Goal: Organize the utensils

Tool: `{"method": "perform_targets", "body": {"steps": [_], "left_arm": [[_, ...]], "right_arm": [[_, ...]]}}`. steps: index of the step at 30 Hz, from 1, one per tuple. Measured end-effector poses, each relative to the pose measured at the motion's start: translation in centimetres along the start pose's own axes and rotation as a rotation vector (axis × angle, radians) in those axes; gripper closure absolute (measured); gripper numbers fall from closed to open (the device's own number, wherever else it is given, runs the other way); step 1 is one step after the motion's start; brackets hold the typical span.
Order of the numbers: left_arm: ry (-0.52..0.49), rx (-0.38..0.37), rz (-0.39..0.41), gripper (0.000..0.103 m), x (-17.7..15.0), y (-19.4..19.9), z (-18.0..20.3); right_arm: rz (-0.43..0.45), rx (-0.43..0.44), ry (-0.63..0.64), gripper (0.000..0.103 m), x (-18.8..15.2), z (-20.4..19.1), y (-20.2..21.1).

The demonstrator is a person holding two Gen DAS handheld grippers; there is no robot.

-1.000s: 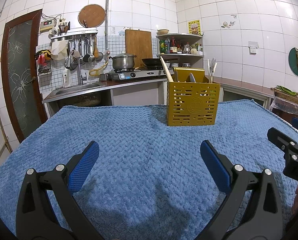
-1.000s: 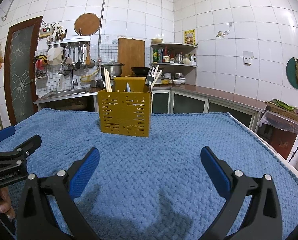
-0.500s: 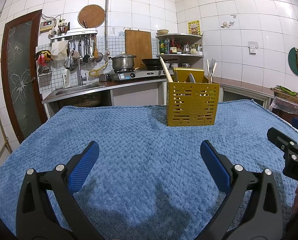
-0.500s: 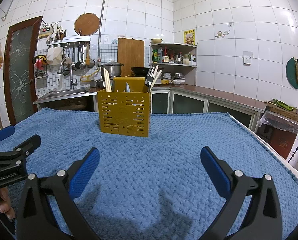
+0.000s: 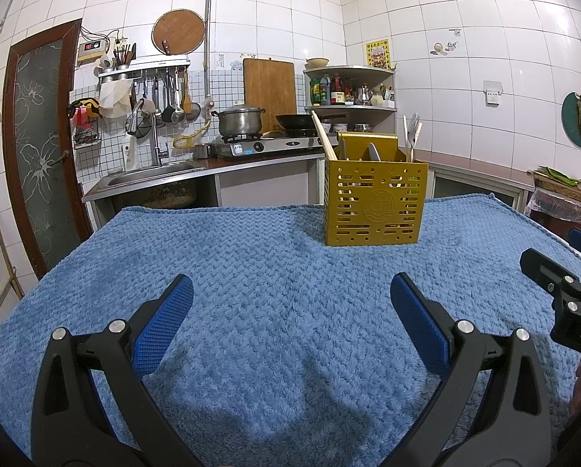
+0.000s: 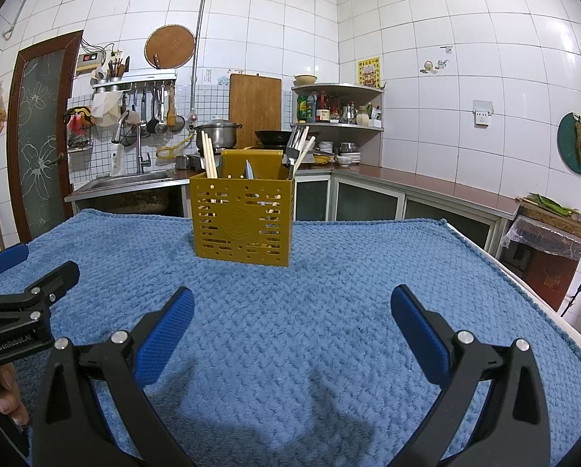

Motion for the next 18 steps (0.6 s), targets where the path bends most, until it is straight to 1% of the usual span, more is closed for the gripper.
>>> {"method": "perform_targets", "body": {"steps": [18], "left_arm": [[0.005, 0.002, -0.006, 0.005, 0.01, -0.16, -0.14]], "right_arm": [[0.0, -0.001, 0.002, 0.004, -0.08, 0.0, 0.05]]}}
Point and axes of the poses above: each gripper's, at about its wrist camera, not at the fingertips, and y roughly against the way its jaws point, z to its right, x to its top, the point moved 8 cm from there along -y, roughly the way its jaws point, and after that the axes turned 10 degrees about -x, right-handed, at the moved point
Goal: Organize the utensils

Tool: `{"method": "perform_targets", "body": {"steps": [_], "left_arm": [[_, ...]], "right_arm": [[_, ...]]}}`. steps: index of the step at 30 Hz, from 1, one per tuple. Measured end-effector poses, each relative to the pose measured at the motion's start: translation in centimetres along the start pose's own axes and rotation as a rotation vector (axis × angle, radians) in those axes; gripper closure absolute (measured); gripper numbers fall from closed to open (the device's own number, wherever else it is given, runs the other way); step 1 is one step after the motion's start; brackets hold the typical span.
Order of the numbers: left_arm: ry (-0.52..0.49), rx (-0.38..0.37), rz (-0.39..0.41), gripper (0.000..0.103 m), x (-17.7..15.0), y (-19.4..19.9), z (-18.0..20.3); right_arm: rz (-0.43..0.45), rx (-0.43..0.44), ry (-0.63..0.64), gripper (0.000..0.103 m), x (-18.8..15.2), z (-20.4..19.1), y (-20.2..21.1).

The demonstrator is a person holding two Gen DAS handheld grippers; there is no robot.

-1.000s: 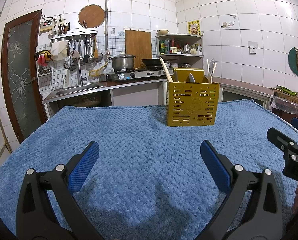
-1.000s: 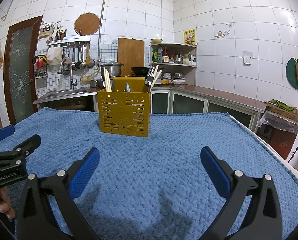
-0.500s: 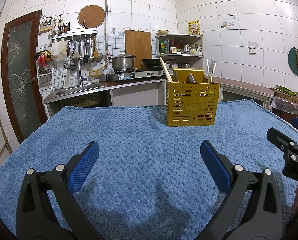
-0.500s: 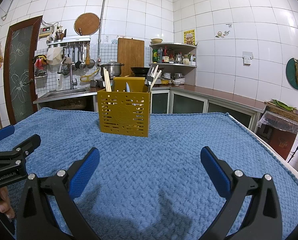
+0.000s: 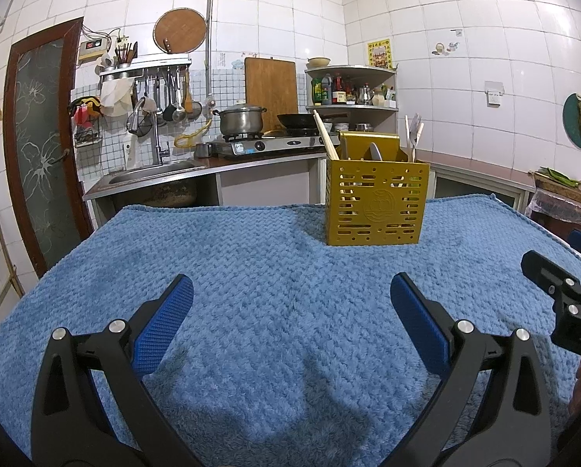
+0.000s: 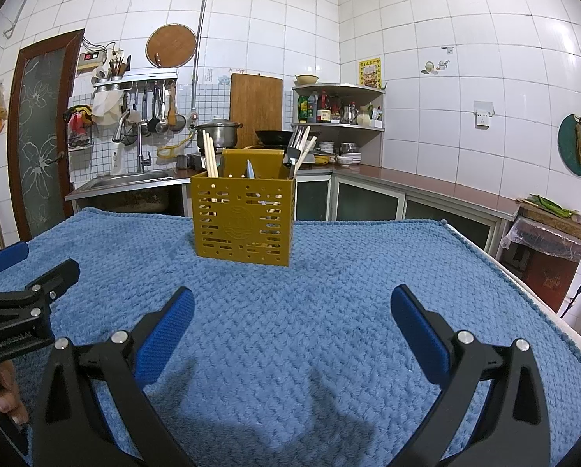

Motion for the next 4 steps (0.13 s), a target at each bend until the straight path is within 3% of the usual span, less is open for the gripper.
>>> {"method": "perform_targets", "body": {"steps": [4], "left_arm": [[0.002, 0.002, 0.0, 0.005, 0.07, 0.0, -0.06]], "right_arm": [[-0.003, 0.0, 0.001, 0.004, -0.06, 0.02, -0.03]]}}
Point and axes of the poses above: each gripper's, at about its wrist camera, not at the fingertips, and y roughly against the way its jaws point, z to its right, x to its top, the point moved 8 cm from there along -y, roughly the way its jaws point, and after that the axes turned 10 degrees about -x, right-handed, at the moved point
